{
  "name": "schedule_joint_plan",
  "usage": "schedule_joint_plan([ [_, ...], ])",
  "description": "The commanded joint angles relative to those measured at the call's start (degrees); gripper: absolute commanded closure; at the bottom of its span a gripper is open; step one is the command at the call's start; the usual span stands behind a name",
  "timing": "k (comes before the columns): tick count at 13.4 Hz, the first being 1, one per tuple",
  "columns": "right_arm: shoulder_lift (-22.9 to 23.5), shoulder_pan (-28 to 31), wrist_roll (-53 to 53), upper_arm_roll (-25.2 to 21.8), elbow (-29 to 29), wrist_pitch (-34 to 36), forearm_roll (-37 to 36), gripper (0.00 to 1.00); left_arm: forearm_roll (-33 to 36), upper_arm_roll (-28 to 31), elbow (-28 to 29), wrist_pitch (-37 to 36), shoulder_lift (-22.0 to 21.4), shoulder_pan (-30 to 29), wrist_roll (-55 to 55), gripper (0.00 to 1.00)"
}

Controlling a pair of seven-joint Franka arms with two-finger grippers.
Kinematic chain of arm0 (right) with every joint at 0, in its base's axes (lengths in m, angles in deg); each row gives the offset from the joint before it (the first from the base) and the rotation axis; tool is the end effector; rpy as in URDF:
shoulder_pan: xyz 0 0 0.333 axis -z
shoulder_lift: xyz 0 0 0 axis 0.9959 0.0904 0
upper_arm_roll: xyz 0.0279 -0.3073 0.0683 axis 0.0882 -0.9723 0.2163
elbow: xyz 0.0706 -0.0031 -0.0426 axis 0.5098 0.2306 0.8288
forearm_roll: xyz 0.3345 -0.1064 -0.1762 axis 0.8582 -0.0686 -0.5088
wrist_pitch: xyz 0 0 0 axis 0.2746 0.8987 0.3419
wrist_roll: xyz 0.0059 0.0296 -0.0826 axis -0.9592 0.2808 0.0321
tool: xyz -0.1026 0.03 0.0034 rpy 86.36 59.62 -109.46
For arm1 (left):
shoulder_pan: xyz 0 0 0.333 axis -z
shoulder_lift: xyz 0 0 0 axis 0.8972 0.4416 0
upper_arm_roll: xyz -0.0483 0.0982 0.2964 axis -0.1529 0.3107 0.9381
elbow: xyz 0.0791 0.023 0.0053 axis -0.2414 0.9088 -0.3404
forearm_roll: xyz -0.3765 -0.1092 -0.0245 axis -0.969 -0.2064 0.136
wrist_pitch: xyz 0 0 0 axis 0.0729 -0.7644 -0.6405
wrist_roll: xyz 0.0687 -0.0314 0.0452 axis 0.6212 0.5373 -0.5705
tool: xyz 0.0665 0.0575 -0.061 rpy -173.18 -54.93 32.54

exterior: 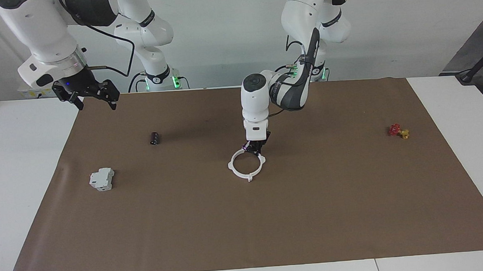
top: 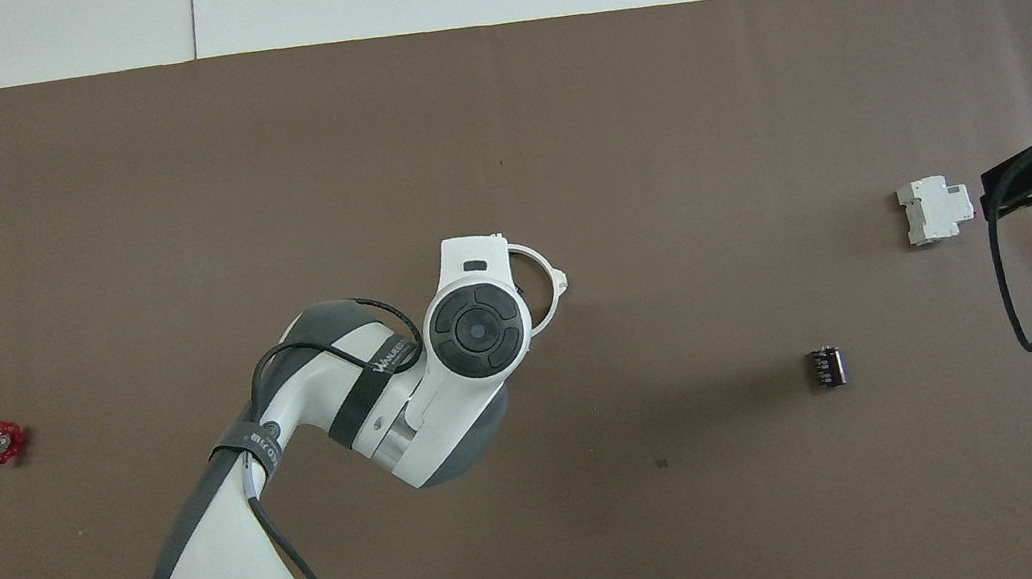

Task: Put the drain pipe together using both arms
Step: 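Press the held half onto the placed half to form a ring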

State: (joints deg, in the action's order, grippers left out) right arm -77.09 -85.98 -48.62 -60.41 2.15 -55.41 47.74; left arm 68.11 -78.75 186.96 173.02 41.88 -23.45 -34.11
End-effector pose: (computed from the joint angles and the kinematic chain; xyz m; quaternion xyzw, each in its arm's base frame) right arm 0.5490 -0.0173 0.6128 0.9985 -0.0257 -0.0390 0.0279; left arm 0.4883 -0.4042 0.3081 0.9504 0.3044 0.0636 0.0081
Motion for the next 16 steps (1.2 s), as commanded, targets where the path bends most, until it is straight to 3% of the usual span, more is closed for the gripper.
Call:
schedule_joint_plan([
  [1, -1.2, 0.6, 0.7, 0.2, 1.0, 0.1, 1.3, 0.0, 1.4, 0.8, 0.7, 1.2, 0.1, 0.8, -1.3, 1.0],
  [3, -1.2, 0.6, 0.7, 0.2, 1.0, 0.1, 1.3, 0.0, 1.5, 0.8, 0.7, 1.2, 0.1, 0.8, -1.2, 1.0],
  [4, -1.2, 0.6, 0.7, 0.2, 1.0, 0.1, 1.3, 0.0, 1.6, 0.8, 0.7, 1.7, 0.2, 0.6, -1.1, 0.85],
  [5, -1.2, 0.6, 0.7, 0.2, 1.0, 0.1, 1.3, 0.0, 2.3, 0.8, 0.9, 2.0, 0.2, 0.6, -1.1, 0.22],
  [6, -1.2, 0.6, 0.7, 0.2, 1.0, 0.1, 1.3, 0.0, 2.6, 0.8, 1.1, 2.0, 0.2, 0.8, -1.1, 0.0],
  [13, -1.2, 0.6, 0.7, 0.2, 1.0, 0.1, 1.3, 0.0, 2.9, 0.8, 1.0, 1.2, 0.1, 0.2, 0.1, 0.0],
  [16, -1.2, 0.6, 0.7, 0.2, 1.0, 0.1, 1.3, 0.0, 3.2, 1.0, -2.5, -4.9, -0.1, -0.5, 4.6, 0.0],
])
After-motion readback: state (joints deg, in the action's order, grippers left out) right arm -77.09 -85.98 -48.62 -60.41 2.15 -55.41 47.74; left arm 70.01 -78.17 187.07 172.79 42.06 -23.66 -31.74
